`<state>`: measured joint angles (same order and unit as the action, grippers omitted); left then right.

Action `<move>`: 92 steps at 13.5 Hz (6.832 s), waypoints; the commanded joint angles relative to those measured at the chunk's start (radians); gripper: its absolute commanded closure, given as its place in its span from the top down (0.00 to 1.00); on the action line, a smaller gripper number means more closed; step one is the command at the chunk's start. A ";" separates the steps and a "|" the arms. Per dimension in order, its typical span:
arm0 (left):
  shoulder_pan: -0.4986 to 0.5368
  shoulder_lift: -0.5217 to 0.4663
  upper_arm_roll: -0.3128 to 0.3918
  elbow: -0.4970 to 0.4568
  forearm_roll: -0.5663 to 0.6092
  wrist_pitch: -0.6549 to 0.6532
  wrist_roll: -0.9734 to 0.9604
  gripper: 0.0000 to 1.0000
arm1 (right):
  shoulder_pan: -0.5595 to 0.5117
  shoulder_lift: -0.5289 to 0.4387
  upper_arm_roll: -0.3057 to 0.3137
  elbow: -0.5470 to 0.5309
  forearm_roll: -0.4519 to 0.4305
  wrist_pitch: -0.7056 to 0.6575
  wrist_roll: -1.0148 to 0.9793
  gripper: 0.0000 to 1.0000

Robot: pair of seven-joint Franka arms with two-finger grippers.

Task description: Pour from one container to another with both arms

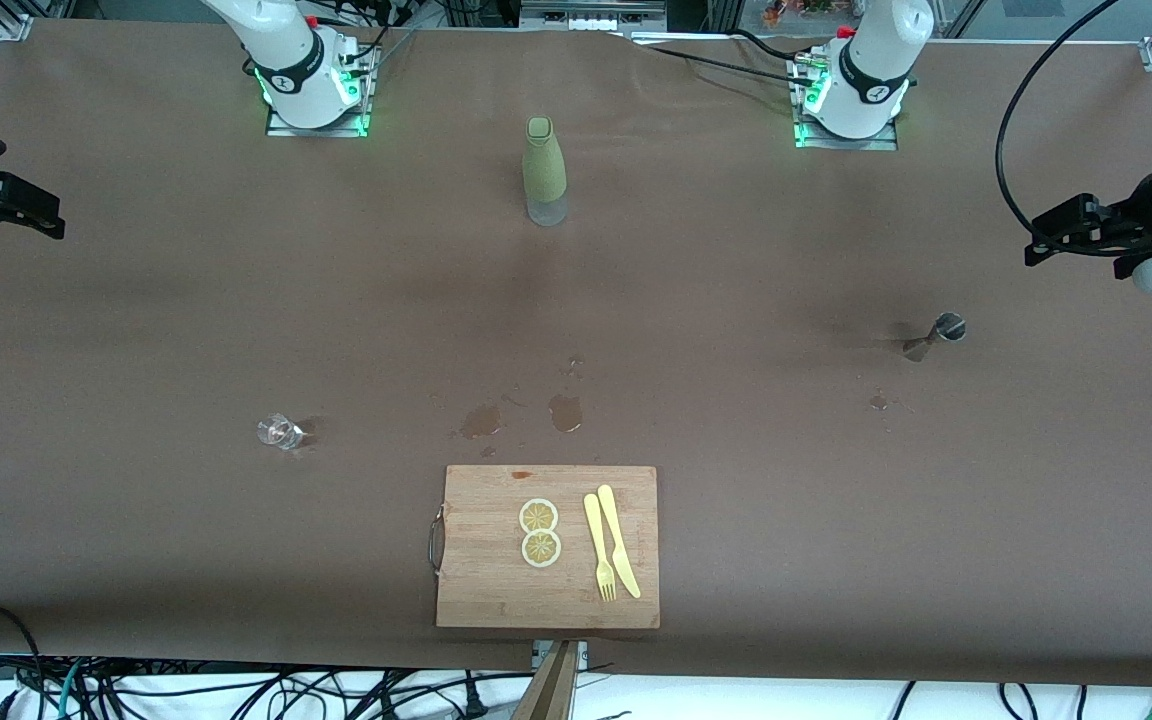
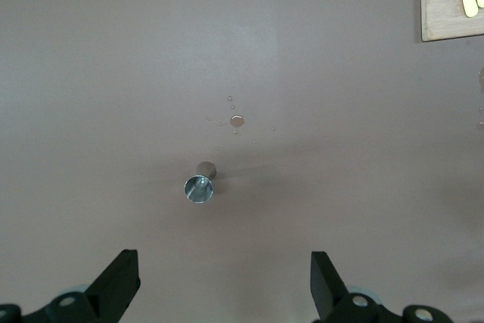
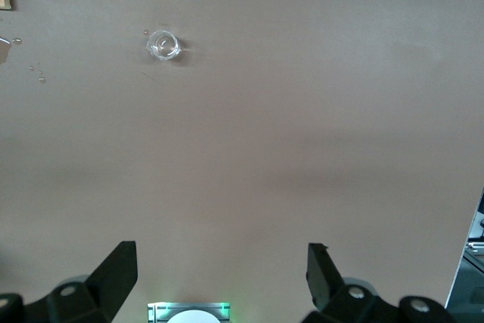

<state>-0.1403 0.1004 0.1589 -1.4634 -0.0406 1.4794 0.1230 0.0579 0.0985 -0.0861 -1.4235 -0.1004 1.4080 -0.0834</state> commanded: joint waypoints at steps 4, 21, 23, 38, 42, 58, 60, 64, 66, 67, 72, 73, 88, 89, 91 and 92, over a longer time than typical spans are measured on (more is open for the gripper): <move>0.004 -0.014 -0.001 -0.009 -0.005 -0.008 0.003 1.00 | 0.017 -0.013 0.003 0.008 0.005 -0.001 0.047 1.00; 0.010 -0.014 -0.001 -0.011 -0.015 -0.008 0.003 1.00 | 0.005 -0.014 -0.004 -0.009 0.021 -0.003 0.030 1.00; 0.010 -0.013 -0.001 -0.009 -0.015 -0.008 0.000 1.00 | 0.003 -0.014 -0.004 -0.009 0.021 -0.003 0.030 1.00; 0.018 -0.013 0.001 -0.009 -0.015 -0.018 0.004 1.00 | -0.003 -0.014 -0.006 -0.009 0.013 -0.004 0.027 1.00; 0.066 0.016 0.001 -0.011 -0.015 -0.010 0.079 1.00 | -0.006 -0.014 -0.020 -0.009 0.011 -0.004 0.028 1.00; 0.401 0.341 -0.009 -0.015 -0.151 0.097 0.714 1.00 | -0.036 0.153 -0.040 -0.014 0.025 0.050 -0.169 1.00; 0.425 0.399 -0.010 -0.011 -0.192 0.107 0.846 1.00 | -0.041 0.187 -0.041 -0.015 0.050 0.116 -0.283 1.00; 0.487 0.498 -0.022 -0.009 -0.294 0.107 1.142 1.00 | -0.059 0.239 -0.040 -0.017 0.106 0.201 -0.464 1.00; 0.505 0.538 -0.021 -0.011 -0.341 0.107 1.275 1.00 | -0.081 0.277 -0.040 -0.017 0.198 0.232 -0.588 1.00; 0.507 0.561 -0.022 -0.006 -0.358 0.107 1.338 1.00 | -0.093 0.294 -0.040 -0.017 0.246 0.238 -0.623 1.00; 0.524 0.662 -0.021 0.002 -0.481 0.105 1.671 1.00 | -0.096 0.319 -0.037 -0.017 0.272 0.266 -0.681 1.00; 0.524 0.668 -0.021 -0.001 -0.495 0.105 1.737 1.00 | -0.096 0.319 -0.035 -0.017 0.274 0.266 -0.702 1.00; 0.554 0.769 -0.021 -0.095 -0.705 0.012 2.521 1.00 | -0.210 0.547 -0.040 -0.159 0.987 0.404 -1.757 1.00; 0.554 0.769 -0.021 -0.095 -0.706 -0.007 2.523 1.00 | -0.219 0.573 -0.040 -0.160 1.030 0.401 -1.833 1.00; 0.558 0.780 -0.022 -0.095 -0.711 -0.025 2.543 1.00 | -0.240 0.619 -0.040 -0.160 1.115 0.397 -1.965 1.00; 0.556 0.783 -0.025 -0.097 -0.725 -0.030 2.560 1.00 | -0.244 0.642 -0.040 -0.157 1.152 0.397 -2.018 1.00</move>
<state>0.4056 0.8766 0.1393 -1.5494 -0.7196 1.4670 2.5856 -0.1753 0.7207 -0.1323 -1.5780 0.9856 1.8039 -2.0098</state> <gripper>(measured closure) 0.000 0.000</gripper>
